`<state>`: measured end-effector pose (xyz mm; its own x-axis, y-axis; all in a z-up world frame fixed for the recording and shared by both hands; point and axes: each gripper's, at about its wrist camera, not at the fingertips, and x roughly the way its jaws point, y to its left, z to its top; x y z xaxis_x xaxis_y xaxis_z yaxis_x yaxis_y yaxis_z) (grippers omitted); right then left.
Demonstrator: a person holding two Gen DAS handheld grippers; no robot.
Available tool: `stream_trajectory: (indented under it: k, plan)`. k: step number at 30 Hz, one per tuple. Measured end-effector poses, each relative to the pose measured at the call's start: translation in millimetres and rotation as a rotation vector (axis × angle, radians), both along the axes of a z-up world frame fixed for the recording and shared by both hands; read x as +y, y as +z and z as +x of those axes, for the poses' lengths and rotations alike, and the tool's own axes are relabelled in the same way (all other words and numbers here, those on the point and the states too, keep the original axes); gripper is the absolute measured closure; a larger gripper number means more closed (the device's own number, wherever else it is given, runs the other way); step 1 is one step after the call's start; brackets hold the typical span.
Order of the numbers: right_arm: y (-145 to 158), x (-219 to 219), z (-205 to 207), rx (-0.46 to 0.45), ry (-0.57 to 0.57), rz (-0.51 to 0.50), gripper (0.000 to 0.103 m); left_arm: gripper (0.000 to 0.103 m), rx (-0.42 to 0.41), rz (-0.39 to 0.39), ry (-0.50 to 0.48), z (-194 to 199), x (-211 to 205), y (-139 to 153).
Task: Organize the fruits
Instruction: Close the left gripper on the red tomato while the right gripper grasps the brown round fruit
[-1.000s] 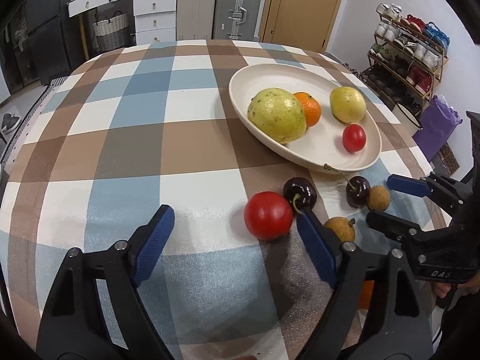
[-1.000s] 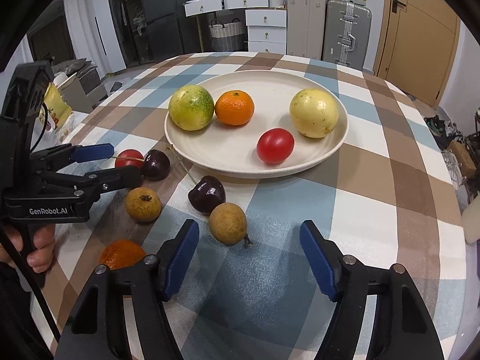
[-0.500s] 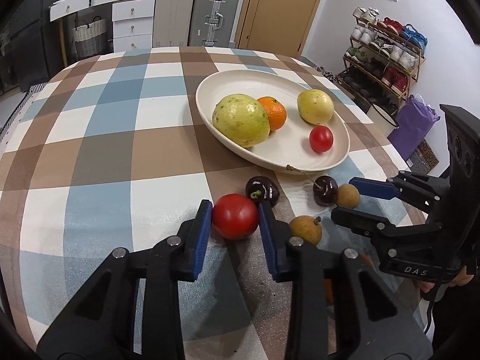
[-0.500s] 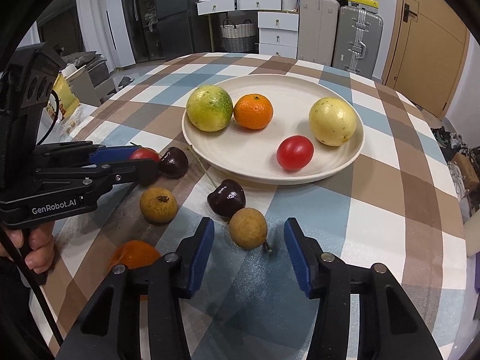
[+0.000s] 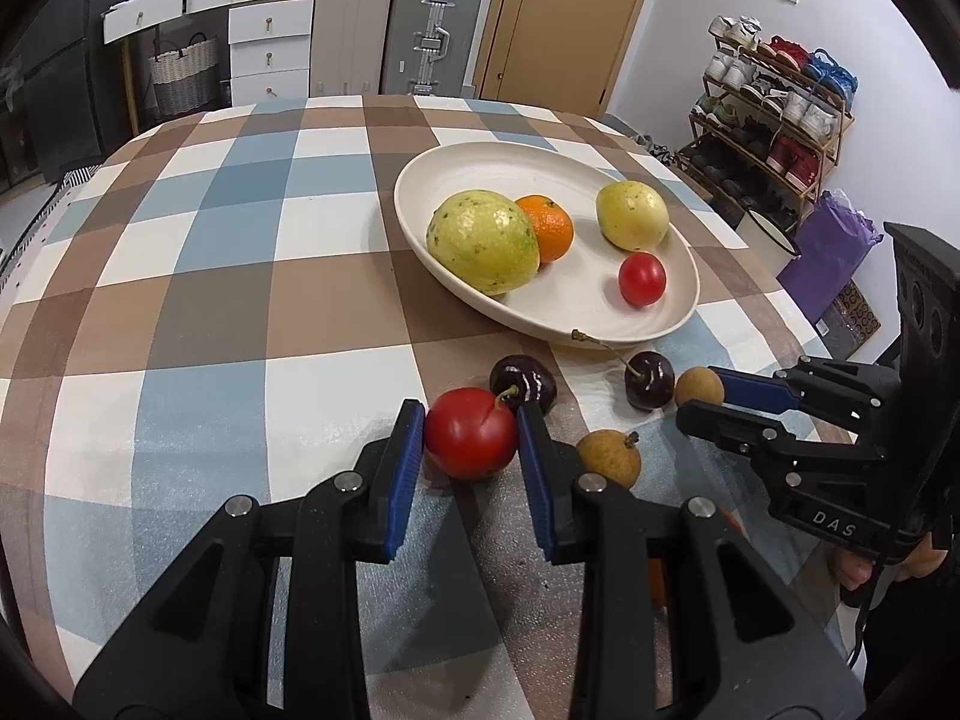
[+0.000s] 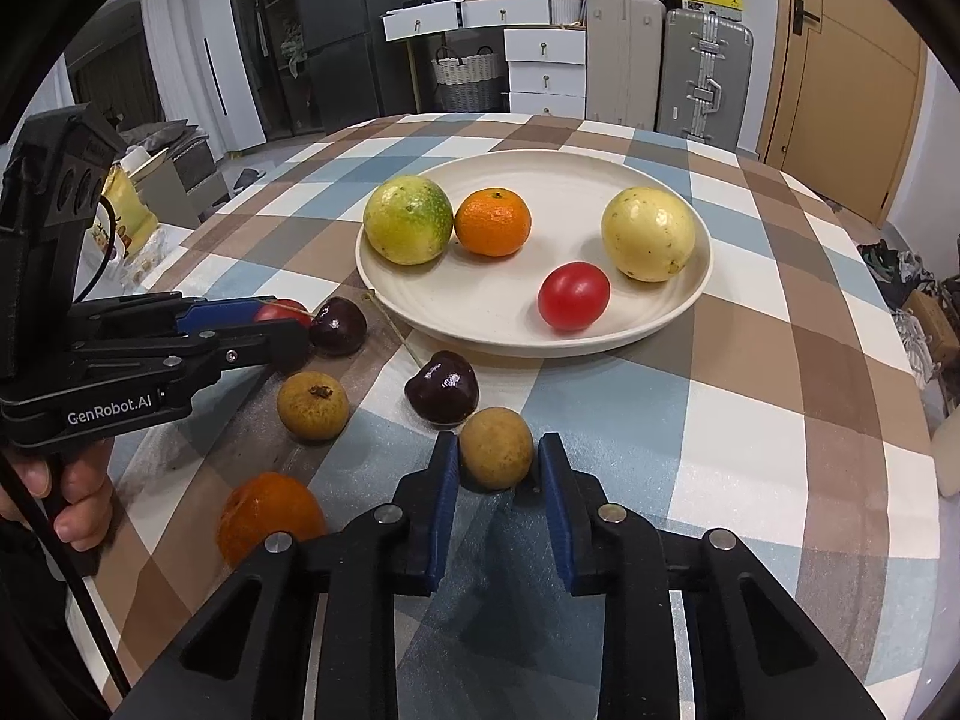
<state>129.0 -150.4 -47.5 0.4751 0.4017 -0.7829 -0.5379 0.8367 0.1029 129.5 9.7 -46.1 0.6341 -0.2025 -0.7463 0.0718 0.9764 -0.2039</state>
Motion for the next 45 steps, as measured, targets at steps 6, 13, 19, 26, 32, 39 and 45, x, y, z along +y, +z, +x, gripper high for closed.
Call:
stream_trajectory:
  k: [6, 13, 19, 26, 32, 39, 45]
  plan:
    - [6.8, -6.0, -2.8, -0.018, -0.013, 0.020, 0.076, 0.074, -0.009, -0.012, 0.005, -2.6, 1.9, 5.0]
    - [20.6, -16.1, -5.1, -0.057, -0.031, 0.047, 0.081, 0.074, -0.030, -0.016, 0.009, -7.2, 3.1, 14.5]
    - [21.0, -19.4, -3.5, -0.055, -0.033, 0.052, 0.082, 0.074, -0.042, -0.011, 0.013, -11.3, 2.8, 20.9]
    - [24.6, -22.6, -6.1, -0.063, -0.023, 0.071, 0.086, 0.074, -0.068, -0.009, 0.011, -15.8, 2.8, 30.8]
    - [19.2, -25.4, 2.1, -0.065, -0.055, 0.032, 0.080, 0.074, -0.058, -0.010, 0.014, -17.4, 2.8, 31.9]
    - [-0.1, -33.3, 24.1, 0.004, -0.089, -0.029, 0.073, 0.074, -0.047, -0.011, 0.012, -17.9, 4.0, 29.3]
    - [0.3, -34.4, 23.3, -0.012, -0.086, -0.013, 0.078, 0.074, -0.055, -0.009, 0.017, -17.9, 4.3, 29.5]
